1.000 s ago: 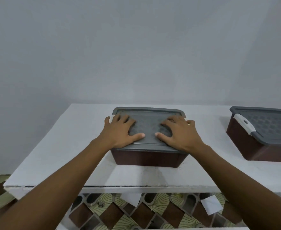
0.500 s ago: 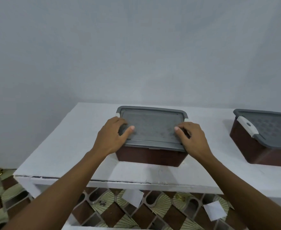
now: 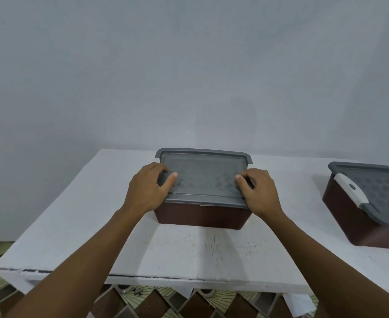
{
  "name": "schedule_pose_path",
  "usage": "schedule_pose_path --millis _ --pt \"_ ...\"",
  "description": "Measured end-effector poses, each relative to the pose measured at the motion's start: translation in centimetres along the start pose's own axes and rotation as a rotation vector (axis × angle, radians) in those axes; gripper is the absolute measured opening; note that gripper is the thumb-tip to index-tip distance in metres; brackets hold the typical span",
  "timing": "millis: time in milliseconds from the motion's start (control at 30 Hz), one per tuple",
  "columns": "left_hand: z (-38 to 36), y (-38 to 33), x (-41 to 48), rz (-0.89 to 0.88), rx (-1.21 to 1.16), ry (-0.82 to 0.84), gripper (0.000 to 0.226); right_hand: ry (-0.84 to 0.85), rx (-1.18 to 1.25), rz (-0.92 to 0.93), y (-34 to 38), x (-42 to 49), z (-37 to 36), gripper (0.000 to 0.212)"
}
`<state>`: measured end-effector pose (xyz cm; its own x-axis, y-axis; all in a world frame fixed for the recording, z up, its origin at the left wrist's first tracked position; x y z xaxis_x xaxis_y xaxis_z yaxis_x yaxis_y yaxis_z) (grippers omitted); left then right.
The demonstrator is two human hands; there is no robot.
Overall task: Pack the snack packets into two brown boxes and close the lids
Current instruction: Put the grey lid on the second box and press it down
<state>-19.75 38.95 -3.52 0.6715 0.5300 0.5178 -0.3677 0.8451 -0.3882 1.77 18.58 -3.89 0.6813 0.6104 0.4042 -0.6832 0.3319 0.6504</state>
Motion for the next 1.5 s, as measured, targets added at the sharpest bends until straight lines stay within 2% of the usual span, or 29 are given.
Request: schedule_pose_path --millis 233,767,933,1067,1367,1500 --pt "-1.8 3.2 4.4 0.016 0.006 0.009 0.049 -0.012 0.0 -0.042 -0.4 4.9 -2.9 0.017" --pt "-5.3 10.6 15.0 0.01 -0.009 0.023 0.026 -0.039 0.078 -0.009 -1.4 16.5 -9.3 0.016" --pt "-5.9 11.7 17.0 -0.013 0.008 0.027 0.026 -0.043 0.053 -0.037 -2.0 18.6 -10.6 0.015" --pt "-6.1 11.6 17.5 -0.023 0.015 0.004 0.038 -0.051 -0.03 -0.046 -2.3 19.5 -10.9 0.018" --pt "-5.9 10.8 17.4 -0.087 0.129 -0.026 0.042 -0.046 -0.112 -0.014 -2.0 19.5 -10.5 0.024" --pt "-5.7 9.5 16.9 -0.159 0.181 0.02 0.047 0.045 -0.12 -0.012 -1.9 18.9 -10.6 0.024"
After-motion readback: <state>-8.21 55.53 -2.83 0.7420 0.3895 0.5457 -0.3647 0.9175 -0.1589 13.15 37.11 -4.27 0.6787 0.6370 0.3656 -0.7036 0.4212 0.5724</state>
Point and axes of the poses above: each hand's wrist, its own x-axis towards the middle knuckle, its own z-axis out of the back of the hand, y = z × x, the point moved 2 cm from there along x, towards the middle knuckle, and after that the axes turned 5 degrees about -z, right-handed, at the moved point
